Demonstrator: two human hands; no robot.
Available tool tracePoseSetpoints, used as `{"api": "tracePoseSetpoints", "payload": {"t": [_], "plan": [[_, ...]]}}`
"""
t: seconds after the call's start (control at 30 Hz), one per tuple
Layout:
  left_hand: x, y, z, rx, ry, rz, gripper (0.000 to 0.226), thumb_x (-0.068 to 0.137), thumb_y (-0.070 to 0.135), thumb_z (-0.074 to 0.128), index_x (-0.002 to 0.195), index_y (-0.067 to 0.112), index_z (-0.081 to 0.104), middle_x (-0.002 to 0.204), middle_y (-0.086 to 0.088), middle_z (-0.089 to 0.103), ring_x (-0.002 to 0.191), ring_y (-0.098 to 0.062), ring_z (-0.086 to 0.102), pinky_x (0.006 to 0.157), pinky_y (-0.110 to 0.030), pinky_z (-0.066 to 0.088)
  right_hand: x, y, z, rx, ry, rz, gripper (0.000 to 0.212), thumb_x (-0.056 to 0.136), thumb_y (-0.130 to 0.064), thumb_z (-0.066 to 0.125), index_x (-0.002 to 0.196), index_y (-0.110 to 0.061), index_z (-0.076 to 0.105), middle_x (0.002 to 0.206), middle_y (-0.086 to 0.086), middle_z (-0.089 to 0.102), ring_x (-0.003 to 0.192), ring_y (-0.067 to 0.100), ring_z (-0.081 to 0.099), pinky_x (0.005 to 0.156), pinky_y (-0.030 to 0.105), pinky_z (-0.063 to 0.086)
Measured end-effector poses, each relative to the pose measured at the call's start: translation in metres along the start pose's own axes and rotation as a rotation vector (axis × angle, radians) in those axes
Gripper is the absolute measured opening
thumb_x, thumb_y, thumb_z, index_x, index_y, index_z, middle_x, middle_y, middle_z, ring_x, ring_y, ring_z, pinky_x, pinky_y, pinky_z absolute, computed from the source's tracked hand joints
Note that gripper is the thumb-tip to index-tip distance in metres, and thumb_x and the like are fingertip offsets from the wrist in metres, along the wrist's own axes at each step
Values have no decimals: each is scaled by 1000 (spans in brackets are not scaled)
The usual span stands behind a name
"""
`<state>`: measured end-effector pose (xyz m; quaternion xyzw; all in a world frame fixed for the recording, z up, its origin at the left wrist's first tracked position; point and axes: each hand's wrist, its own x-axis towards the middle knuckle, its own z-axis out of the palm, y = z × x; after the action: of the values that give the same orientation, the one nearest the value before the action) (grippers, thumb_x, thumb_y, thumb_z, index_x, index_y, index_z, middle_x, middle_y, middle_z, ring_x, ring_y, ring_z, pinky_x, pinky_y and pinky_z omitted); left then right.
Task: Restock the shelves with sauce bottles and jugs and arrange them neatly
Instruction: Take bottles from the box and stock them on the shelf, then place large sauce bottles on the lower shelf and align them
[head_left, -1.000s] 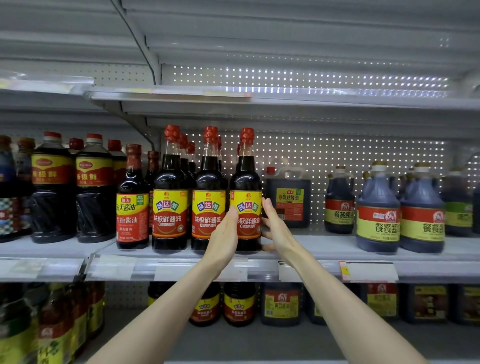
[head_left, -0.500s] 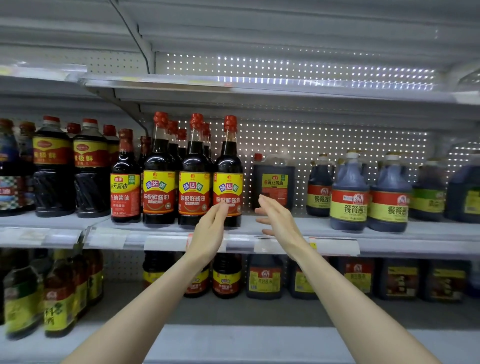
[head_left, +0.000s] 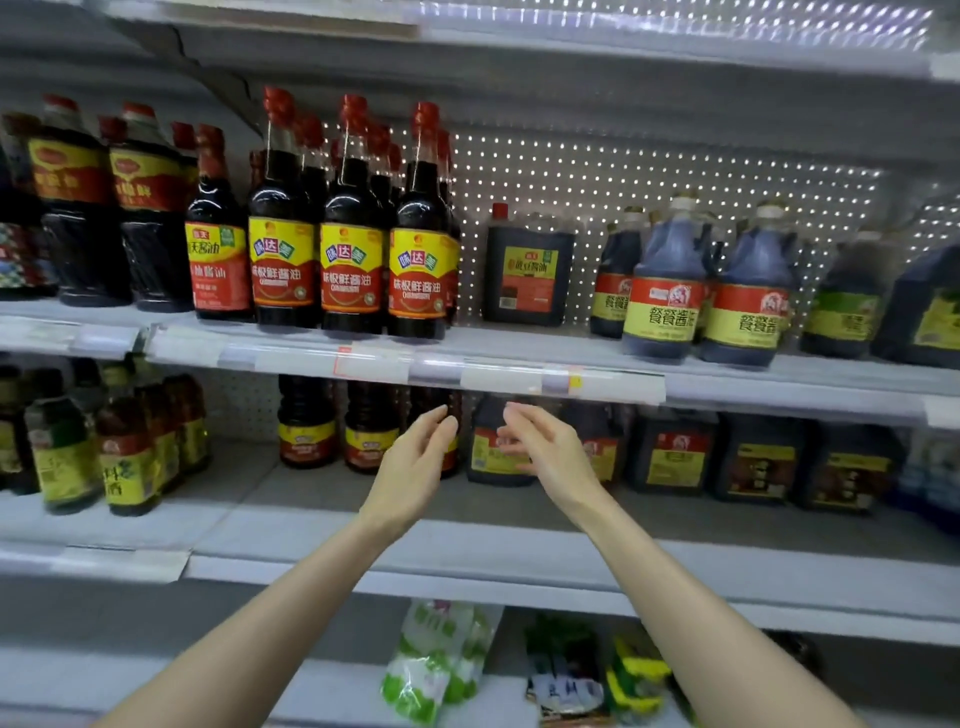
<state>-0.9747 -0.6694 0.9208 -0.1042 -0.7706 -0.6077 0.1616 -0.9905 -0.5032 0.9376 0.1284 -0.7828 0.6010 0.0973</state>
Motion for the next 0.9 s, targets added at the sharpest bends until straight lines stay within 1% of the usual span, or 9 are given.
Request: {"api": "tracePoseSetpoints", "payload": {"t": [0.1, 0.17, 0.27, 0.37, 0.47, 0.53, 0.63, 0.77, 0.9], "plan": [[-8, -13, 10, 43, 5, -9, 46, 101, 36, 42, 143, 20, 42, 139, 12, 46, 121, 4, 39, 95, -13, 28, -10, 18, -1, 17, -16, 34, 26, 96, -43, 52, 118, -31, 59, 114, -6, 67, 97, 9, 66, 83, 25, 52], [-13, -27, 17, 76, 1, -24, 45, 100, 36, 43, 142, 19, 44, 139, 8, 49, 120, -1, 44, 95, -17, 32, -17, 34, 0, 30, -10, 66, 24, 96, -39, 53, 116, -28, 60, 109, -4, 68, 93, 10, 67, 79, 22, 52], [-26, -57, 30, 86, -37, -93, 46, 100, 38, 42, 142, 19, 43, 139, 4, 50, 123, -10, 48, 97, -20, 41, -30, 67, 4, 24, -15, 128, 18, 96, -38, 54, 109, -29, 61, 101, -4, 69, 91, 14, 68, 82, 33, 53], [-42, -96, 46, 82, -90, -188, 47, 100, 41, 42, 142, 21, 42, 133, 6, 50, 120, -10, 49, 77, -7, 43, -43, 110, 11, 28, -14, 205, 13, 97, -36, 54, 104, -28, 61, 99, 0, 69, 89, 17, 68, 82, 33, 53], [-58, -146, 56, 77, -106, -271, 46, 98, 41, 47, 138, 18, 48, 133, 6, 54, 120, -9, 51, 100, -24, 41, -61, 159, 22, 50, -3, 294, 8, 97, -30, 55, 99, -27, 62, 97, 2, 69, 84, 15, 67, 75, 24, 51], [-76, -185, 65, 68, -126, -353, 50, 96, 45, 50, 137, 16, 51, 132, 4, 57, 120, -12, 53, 108, -34, 39, -78, 200, 33, 45, -11, 376, 8, 97, -30, 54, 93, -31, 61, 92, -3, 69, 79, 10, 66, 71, 23, 49], [-111, -247, 83, 73, -179, -471, 44, 98, 38, 47, 136, 16, 50, 122, 5, 58, 114, -12, 55, 101, -30, 41, -112, 268, 49, 39, -5, 504, 8, 97, -28, 55, 93, -27, 62, 91, 2, 68, 80, 15, 65, 74, 27, 50], [-158, -323, 100, 84, -259, -605, 36, 99, 35, 49, 129, 16, 54, 114, -3, 63, 107, -16, 57, 90, -27, 42, -159, 352, 67, 26, 1, 658, 10, 97, -19, 56, 91, -17, 64, 85, 6, 64, 74, 15, 62, 63, 14, 48], [-201, -395, 108, 115, -302, -705, 27, 99, 35, 49, 119, 19, 57, 103, 1, 65, 99, -14, 60, 77, -17, 43, -200, 427, 91, -8, -18, 755, 9, 96, -23, 57, 93, -22, 65, 92, 2, 68, 89, 17, 64, 81, 26, 47]]}}
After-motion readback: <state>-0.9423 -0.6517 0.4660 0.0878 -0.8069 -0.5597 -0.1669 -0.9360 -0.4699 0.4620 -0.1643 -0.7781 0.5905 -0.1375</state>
